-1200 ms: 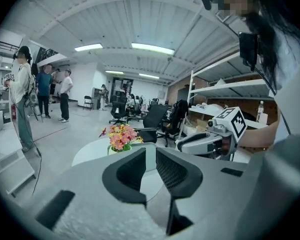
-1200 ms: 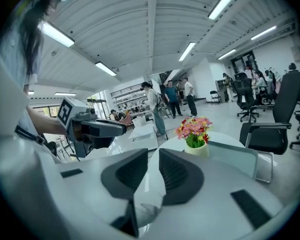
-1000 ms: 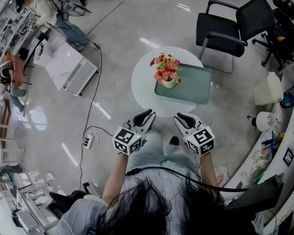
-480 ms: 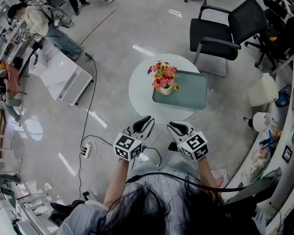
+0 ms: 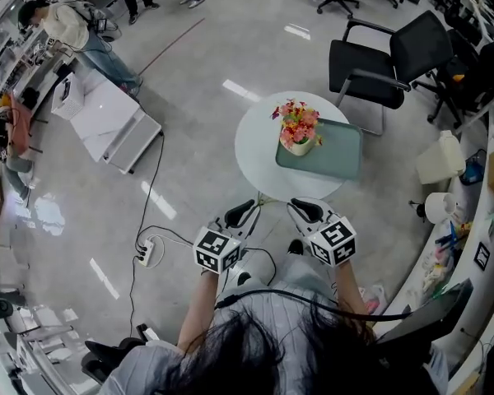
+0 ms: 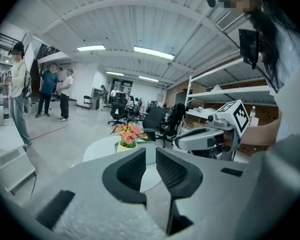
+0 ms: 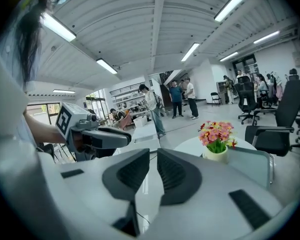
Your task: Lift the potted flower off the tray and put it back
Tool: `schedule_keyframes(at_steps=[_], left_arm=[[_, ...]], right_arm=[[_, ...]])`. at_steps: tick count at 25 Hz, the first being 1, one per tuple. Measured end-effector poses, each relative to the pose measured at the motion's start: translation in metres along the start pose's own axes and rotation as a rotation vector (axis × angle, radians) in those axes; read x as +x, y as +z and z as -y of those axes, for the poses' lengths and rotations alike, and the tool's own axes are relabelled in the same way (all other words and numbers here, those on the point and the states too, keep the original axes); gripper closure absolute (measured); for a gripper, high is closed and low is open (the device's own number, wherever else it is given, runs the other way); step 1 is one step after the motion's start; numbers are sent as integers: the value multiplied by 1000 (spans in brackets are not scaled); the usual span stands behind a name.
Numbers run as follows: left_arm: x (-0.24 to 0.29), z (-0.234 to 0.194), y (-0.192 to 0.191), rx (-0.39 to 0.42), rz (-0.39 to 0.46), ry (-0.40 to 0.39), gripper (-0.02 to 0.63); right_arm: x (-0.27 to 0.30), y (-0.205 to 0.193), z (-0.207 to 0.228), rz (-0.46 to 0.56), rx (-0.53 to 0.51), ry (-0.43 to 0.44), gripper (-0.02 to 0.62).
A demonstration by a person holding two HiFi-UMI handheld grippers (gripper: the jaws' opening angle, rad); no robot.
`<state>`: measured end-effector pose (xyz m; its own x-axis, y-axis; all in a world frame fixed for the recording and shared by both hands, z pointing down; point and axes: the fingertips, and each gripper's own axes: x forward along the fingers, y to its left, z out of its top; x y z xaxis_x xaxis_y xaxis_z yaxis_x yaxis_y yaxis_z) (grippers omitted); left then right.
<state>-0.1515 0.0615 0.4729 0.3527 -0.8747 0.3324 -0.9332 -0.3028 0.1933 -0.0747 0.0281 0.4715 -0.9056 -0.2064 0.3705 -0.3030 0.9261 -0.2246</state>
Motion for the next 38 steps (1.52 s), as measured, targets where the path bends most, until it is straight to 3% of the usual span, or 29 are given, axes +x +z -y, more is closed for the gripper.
schedule_keyframes(at_steps=[8,22,38], left_arm=[[-45,5,-11,50,4,-70,531],[-106,27,-50,89,-12,-147,531],[-118,34,-51,97,12,-154,531]], right_arm=[[-6,-12,-51,73,145,-79,529],[-17,-42,-124,74,123,-139,529],[-26,-44,-142,66,80,-154,529]])
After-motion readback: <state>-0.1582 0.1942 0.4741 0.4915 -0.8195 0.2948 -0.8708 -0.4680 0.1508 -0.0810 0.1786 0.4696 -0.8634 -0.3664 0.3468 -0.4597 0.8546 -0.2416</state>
